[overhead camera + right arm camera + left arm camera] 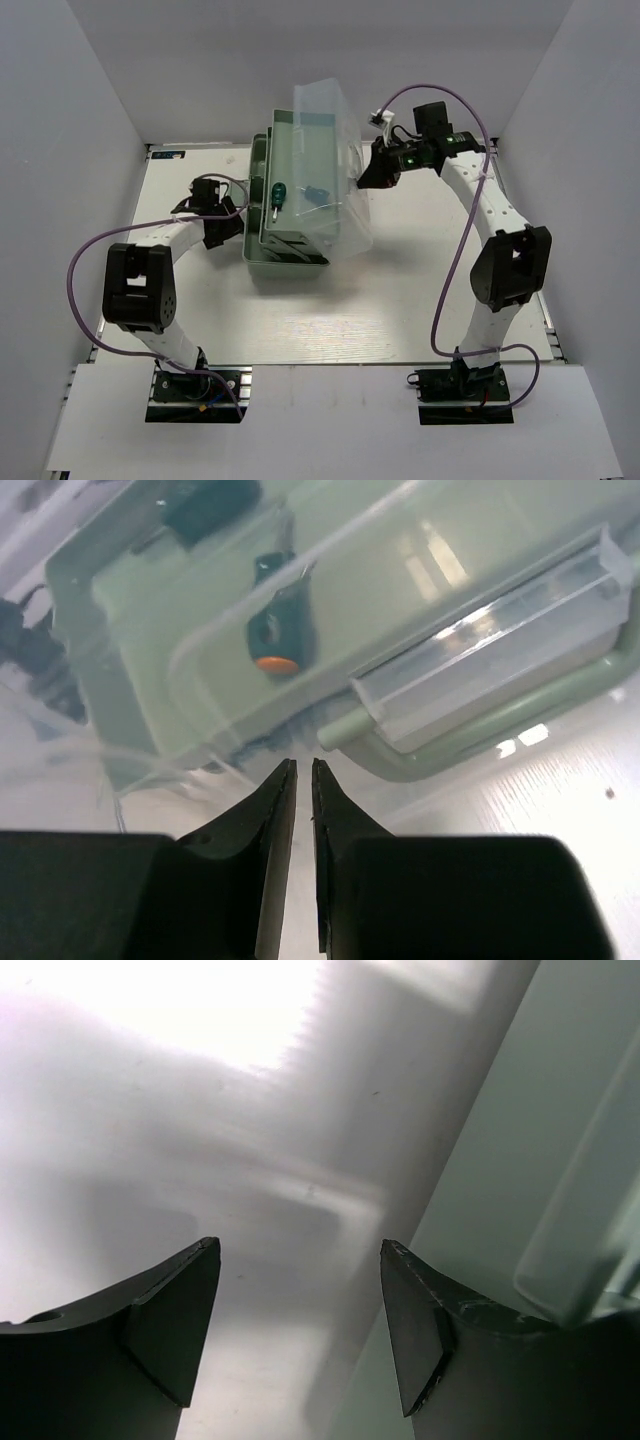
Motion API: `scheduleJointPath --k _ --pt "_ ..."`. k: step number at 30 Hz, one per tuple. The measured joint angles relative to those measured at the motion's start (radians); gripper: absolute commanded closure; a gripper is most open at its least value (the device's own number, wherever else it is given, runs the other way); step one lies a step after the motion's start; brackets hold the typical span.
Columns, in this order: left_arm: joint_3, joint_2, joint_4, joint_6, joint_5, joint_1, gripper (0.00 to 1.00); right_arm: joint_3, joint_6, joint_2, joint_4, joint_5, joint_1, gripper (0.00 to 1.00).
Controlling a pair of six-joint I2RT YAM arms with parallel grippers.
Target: Sort the tools into containers
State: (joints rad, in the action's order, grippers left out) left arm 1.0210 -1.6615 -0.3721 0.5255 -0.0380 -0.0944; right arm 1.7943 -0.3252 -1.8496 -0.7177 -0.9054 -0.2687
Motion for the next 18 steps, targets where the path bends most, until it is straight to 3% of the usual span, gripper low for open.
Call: scheduleJointPath --k 9,16,18 --pt "0.046 -0.022 0.020 -0.016 0.048 0.001 0.25 0.067 -0.025 0.002 -0.074 0.028 -0.113 0.79" --pt "0.046 -0.022 0.032 -0.020 0.072 0.000 0.25 0.087 -0.015 0.008 -0.082 0.051 -0.126 0.73" --pt "0.044 -0.022 0.033 -0.020 0.072 0.000 0.25 0.089 -0.008 0.020 -0.080 0.068 -0.124 0.64"
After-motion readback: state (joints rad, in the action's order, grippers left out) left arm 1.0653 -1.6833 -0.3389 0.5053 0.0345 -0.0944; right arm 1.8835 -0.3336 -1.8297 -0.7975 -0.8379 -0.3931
